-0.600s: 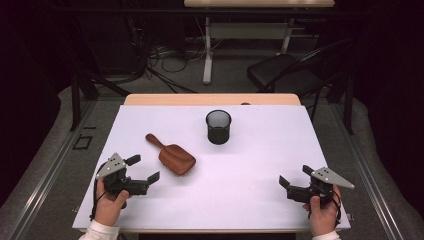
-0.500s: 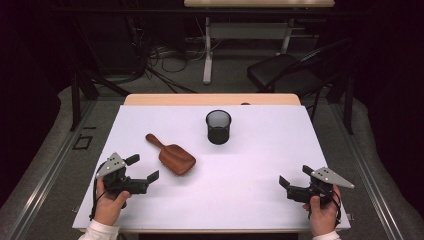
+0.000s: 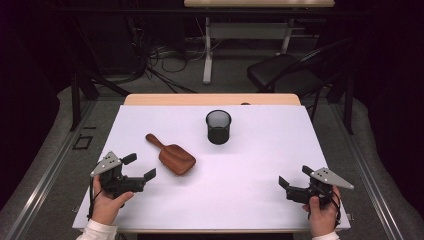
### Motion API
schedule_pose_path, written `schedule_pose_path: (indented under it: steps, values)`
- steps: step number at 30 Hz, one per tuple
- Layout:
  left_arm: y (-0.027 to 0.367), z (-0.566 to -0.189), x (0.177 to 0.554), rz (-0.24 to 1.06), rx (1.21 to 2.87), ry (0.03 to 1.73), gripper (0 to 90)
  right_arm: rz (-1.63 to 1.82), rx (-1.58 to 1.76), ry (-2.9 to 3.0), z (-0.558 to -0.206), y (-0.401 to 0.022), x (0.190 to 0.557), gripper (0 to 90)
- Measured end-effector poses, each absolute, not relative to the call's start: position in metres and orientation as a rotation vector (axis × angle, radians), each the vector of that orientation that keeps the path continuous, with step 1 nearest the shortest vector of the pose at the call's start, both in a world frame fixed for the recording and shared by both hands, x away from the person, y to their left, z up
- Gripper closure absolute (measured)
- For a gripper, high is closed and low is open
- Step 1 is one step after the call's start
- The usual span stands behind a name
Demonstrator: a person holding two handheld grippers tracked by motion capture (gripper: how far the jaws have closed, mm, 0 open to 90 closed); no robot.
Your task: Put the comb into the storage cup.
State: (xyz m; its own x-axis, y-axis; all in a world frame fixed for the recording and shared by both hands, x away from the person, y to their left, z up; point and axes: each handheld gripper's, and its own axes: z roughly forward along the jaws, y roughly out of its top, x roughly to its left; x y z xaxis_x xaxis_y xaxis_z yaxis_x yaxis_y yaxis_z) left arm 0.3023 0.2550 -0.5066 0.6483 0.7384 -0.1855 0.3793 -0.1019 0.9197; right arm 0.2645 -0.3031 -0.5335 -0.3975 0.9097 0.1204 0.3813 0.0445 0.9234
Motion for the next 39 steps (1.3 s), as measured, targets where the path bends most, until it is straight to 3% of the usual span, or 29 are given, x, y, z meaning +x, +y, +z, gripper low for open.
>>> schedule_pose_path:
  steps: [5,9,12,22,30,39]
  values:
    - [0.25,-0.498,0.312,0.434,1.737,0.938,6.1,1.337,1.301,1.808,-0.533,-0.303,0.261,1.5]
    - [0.246,-0.491,0.327,0.411,1.735,0.966,15.7,1.339,1.306,1.8,-0.532,-0.304,0.26,1.6]
    - [0.243,-0.485,0.34,0.395,1.728,0.973,17.6,1.337,1.314,1.797,-0.533,-0.305,0.261,1.8]
    - [0.238,-0.46,0.37,0.401,1.704,1.037,44.8,1.347,1.302,1.813,-0.534,-0.304,0.263,1.9]
    - [0.242,-0.456,0.399,0.41,1.721,1.109,50.1,1.353,1.312,1.817,-0.534,-0.303,0.264,2.0]
    - [0.245,-0.46,0.432,0.332,1.761,1.236,75.9,1.344,1.308,1.828,-0.536,-0.303,0.265,2.1]
